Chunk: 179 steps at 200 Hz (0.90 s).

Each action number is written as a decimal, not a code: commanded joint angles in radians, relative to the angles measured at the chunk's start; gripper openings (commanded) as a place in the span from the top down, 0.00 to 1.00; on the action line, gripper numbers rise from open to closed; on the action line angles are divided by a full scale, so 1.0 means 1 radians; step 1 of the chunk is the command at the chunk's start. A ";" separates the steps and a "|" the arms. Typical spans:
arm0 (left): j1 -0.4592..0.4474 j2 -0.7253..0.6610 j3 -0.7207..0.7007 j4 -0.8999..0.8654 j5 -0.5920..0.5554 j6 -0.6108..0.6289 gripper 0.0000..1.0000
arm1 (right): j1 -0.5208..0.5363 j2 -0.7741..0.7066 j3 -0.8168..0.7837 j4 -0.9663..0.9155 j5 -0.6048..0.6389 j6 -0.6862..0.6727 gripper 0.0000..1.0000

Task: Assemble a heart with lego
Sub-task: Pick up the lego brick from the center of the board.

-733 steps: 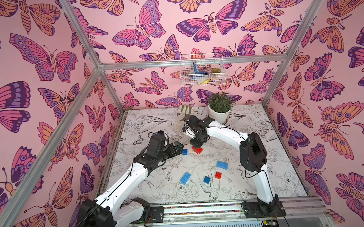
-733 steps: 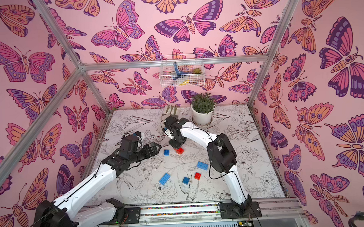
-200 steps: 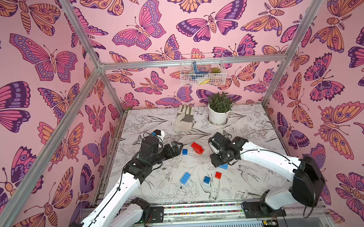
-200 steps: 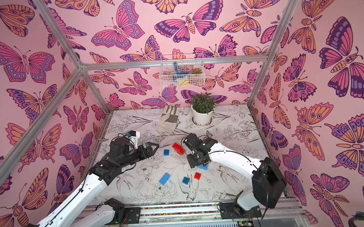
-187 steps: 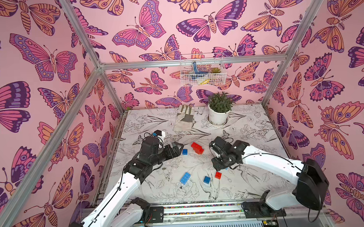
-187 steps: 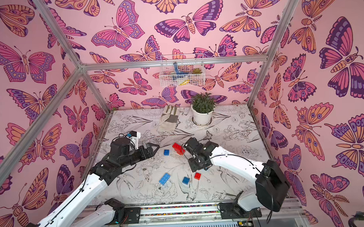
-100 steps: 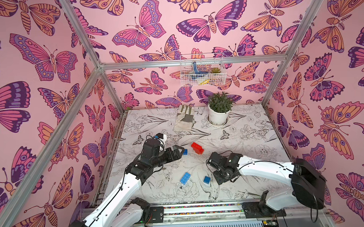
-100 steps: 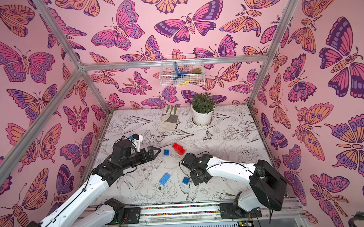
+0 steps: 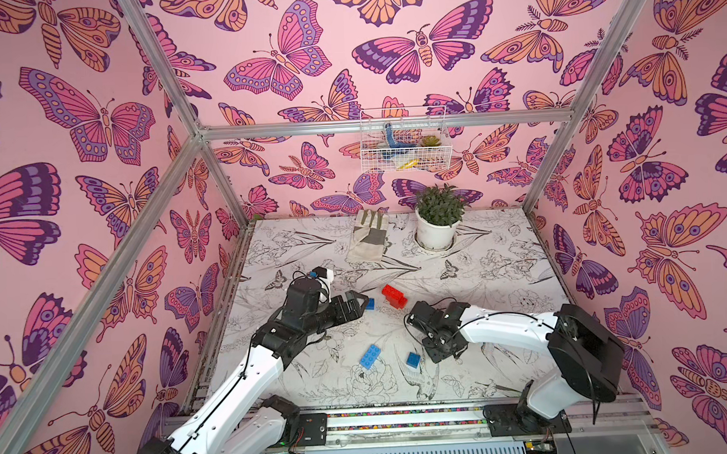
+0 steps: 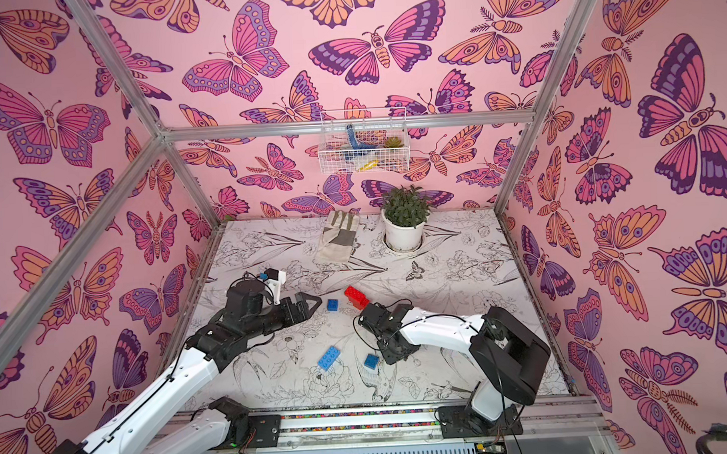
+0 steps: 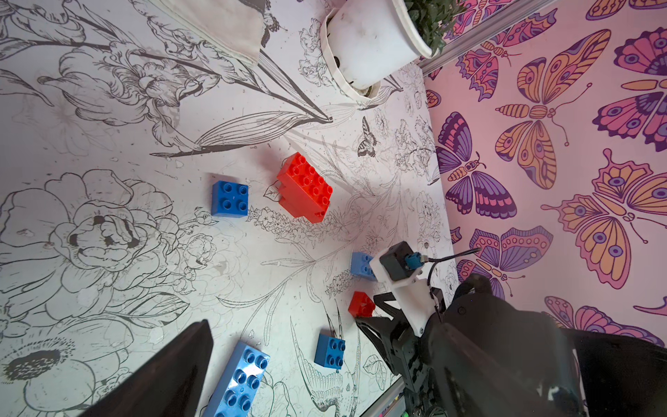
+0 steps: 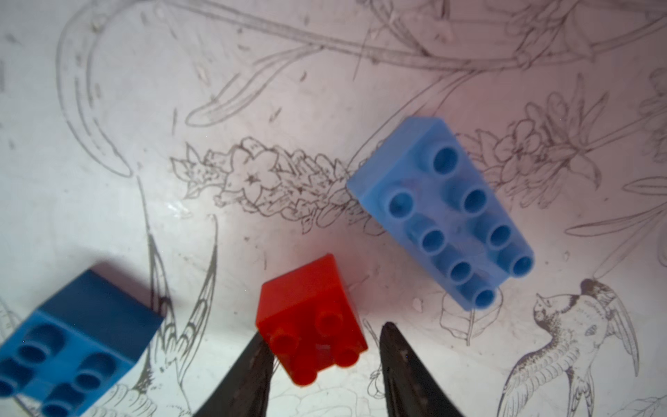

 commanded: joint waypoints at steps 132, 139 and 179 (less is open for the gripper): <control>0.005 0.080 0.029 0.074 0.008 0.042 0.03 | -0.075 -0.048 0.247 -0.089 -0.023 -0.384 0.92; 0.009 0.105 0.036 0.097 0.030 0.040 0.06 | -0.097 -0.045 0.270 -0.092 -0.056 -0.426 0.93; 0.022 0.284 0.115 0.193 0.125 0.060 0.17 | -0.178 0.039 0.400 -0.142 -0.176 -0.620 0.97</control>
